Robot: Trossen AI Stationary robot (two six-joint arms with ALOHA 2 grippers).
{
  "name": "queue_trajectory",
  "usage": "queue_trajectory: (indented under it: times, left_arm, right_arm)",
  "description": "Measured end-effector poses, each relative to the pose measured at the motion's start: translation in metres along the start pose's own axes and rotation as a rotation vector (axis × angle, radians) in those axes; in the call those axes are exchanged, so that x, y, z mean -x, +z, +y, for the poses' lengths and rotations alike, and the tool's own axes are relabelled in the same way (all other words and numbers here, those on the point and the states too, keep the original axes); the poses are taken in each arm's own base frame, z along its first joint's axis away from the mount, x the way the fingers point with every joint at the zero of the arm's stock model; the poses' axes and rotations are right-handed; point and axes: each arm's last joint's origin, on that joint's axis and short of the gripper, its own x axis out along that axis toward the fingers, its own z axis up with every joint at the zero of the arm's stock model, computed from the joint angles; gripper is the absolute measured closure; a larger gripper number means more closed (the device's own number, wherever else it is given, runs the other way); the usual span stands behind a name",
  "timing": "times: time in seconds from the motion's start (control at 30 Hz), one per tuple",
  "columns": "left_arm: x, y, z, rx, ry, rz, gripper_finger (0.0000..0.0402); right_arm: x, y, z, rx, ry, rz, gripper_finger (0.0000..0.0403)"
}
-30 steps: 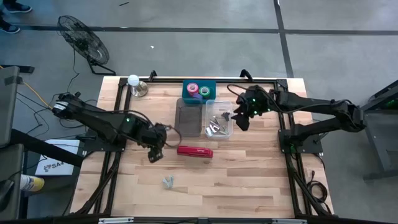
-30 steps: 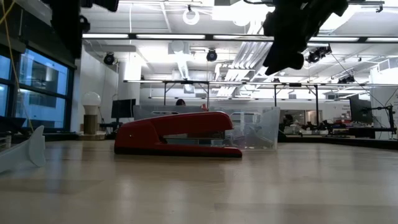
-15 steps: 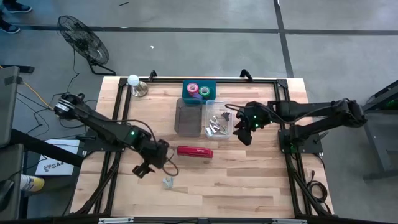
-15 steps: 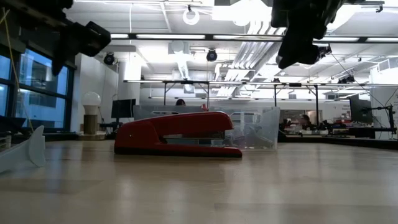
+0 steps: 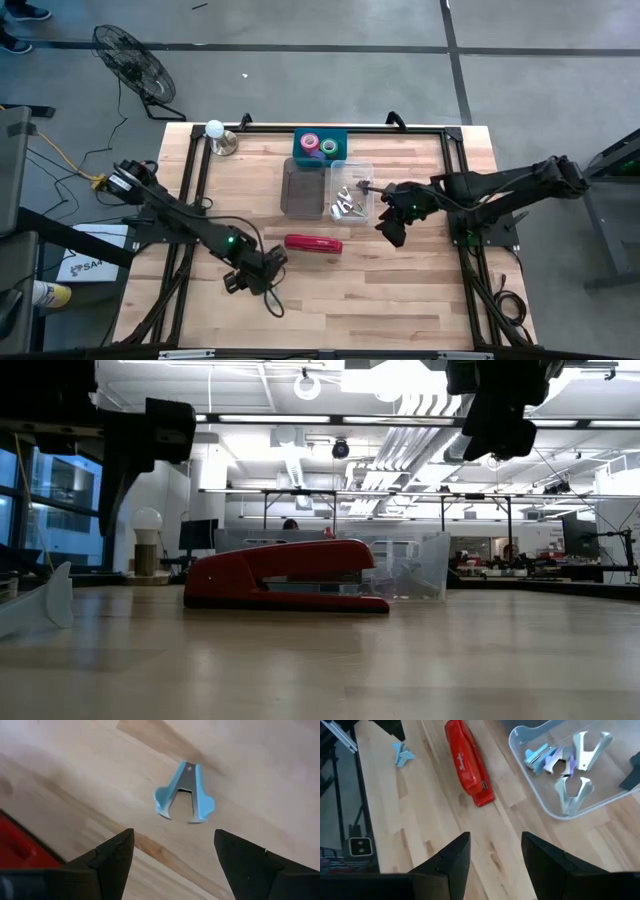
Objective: Pick and place Stapler, Stapler remover, tape
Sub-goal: Put the blue staple remover into the transparent bin
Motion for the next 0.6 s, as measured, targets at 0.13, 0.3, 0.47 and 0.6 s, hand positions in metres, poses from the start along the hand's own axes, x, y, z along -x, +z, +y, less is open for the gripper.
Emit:
queue_trajectory:
  times: [0.13, 0.3, 0.47, 0.6]
  left_arm:
    - [-0.007, 0.004, -0.001, -0.073, 0.023, -0.002, 0.0131]
    - [-0.006, 0.011, -0.002, -0.088, 0.038, -0.055, 0.0131]
    - [-0.012, 0.02, -0.012, -0.197, 0.039, -0.081, 0.0131]
    - [-0.024, 0.026, -0.021, -0.284, 0.049, -0.059, 0.0131]
  right_arm:
    - [0.0, -0.005, 0.006, -0.016, -0.002, -0.001, 0.0236]
    - [0.0, -0.009, 0.011, -0.032, -0.003, 0.001, 0.0236]
    - [0.0, -0.013, 0.014, -0.044, 0.003, 0.009, 0.0236]
    - [0.0, -0.013, 0.016, -0.058, 0.006, 0.012, 0.0236]
